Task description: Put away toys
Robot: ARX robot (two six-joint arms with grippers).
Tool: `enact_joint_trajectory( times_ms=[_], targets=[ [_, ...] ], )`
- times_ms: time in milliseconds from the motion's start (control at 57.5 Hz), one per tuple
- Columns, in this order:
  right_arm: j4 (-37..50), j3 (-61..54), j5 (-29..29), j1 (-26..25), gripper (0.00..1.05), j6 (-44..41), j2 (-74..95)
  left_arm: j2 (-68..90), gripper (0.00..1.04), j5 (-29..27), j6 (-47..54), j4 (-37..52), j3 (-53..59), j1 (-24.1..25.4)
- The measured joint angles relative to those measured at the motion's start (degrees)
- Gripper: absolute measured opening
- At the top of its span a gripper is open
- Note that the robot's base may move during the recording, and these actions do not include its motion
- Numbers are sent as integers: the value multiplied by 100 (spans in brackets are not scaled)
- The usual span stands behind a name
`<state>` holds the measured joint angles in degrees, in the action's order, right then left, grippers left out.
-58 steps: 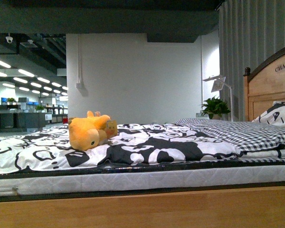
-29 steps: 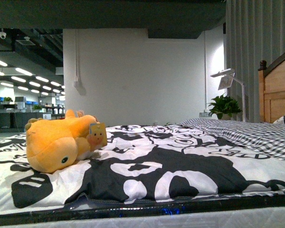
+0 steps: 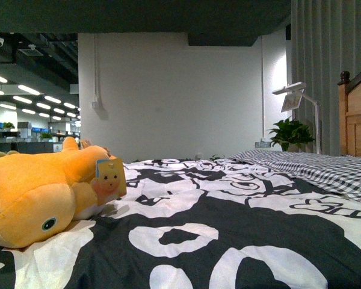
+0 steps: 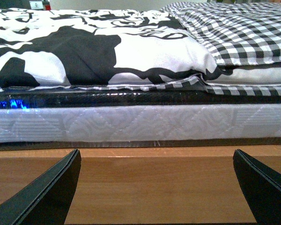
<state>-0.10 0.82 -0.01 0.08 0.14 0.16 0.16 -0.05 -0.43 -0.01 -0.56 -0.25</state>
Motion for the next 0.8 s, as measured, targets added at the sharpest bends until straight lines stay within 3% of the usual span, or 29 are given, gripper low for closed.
enact_joint_trajectory(
  times_ms=[800],
  targets=[
    [2,0,-2,0,98,0,0,-7,98,2,2,-4,0,4]
  ],
)
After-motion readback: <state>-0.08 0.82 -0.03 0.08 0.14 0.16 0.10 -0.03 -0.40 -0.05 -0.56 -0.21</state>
